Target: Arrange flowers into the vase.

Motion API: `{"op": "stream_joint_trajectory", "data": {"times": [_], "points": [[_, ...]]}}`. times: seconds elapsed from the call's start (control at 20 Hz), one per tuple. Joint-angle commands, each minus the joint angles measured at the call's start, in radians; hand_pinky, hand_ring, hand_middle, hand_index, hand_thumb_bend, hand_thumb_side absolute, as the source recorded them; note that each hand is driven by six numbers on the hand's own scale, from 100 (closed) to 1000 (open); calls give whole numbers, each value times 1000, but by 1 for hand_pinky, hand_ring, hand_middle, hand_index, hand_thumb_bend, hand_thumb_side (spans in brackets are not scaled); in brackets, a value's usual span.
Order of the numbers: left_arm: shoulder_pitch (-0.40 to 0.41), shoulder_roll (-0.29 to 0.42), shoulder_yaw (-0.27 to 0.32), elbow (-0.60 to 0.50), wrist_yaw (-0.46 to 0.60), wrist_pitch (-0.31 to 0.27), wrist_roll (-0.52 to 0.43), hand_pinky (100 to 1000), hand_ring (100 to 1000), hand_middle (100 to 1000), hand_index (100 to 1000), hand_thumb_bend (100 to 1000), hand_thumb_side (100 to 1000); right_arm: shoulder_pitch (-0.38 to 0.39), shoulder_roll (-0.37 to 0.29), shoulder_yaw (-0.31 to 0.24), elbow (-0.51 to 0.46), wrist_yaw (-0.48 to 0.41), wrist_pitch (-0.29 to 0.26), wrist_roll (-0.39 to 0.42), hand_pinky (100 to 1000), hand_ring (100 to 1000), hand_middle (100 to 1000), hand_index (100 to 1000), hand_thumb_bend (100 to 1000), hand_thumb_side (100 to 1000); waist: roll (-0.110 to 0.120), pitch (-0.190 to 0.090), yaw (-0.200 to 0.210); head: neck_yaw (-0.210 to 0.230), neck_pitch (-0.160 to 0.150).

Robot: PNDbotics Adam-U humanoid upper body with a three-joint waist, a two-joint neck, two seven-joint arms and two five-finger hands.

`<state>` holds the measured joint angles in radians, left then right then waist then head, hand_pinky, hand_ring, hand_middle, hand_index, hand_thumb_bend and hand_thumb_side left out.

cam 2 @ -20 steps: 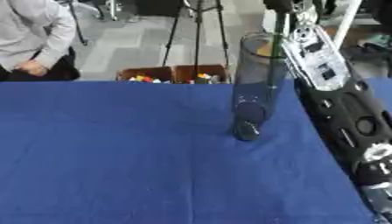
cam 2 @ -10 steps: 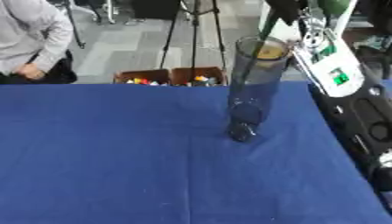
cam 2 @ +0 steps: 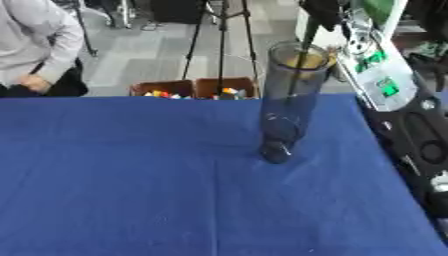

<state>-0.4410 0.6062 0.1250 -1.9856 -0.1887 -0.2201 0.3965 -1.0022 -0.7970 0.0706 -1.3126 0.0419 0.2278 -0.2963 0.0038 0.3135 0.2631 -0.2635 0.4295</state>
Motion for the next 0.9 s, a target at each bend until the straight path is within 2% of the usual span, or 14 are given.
{"op": "stream_joint_trajectory", "data": {"times": [0.05, 0.3, 0.55, 0.9], "points": [[-8, 26, 14, -14, 3, -2, -1, 596, 840, 820, 857, 100, 1000, -17, -31, -15, -7, 15, 0, 4, 667, 567, 503, 424, 100, 534, -2, -40, -1, 3, -6], [-7, 27, 14, -14, 2, -1, 0, 596, 840, 820, 857, 100, 1000, -12, -39, -11, 3, 31, 34, 41, 674, 572, 509, 443, 100, 561, -5, -42, -8, 4, -6], [-8, 27, 14, -14, 2, -2, 0, 597, 840, 820, 857, 100, 1000, -5, -43, -3, -2, 64, 54, 108, 749, 657, 594, 554, 100, 691, -4, -43, -8, 4, -7], [-8, 26, 15, -14, 2, -2, 1, 597, 841, 820, 857, 100, 1000, -28, -19, -5, 21, 139, 61, 198, 767, 679, 614, 567, 100, 704, -3, -43, -9, 4, -7]]}}
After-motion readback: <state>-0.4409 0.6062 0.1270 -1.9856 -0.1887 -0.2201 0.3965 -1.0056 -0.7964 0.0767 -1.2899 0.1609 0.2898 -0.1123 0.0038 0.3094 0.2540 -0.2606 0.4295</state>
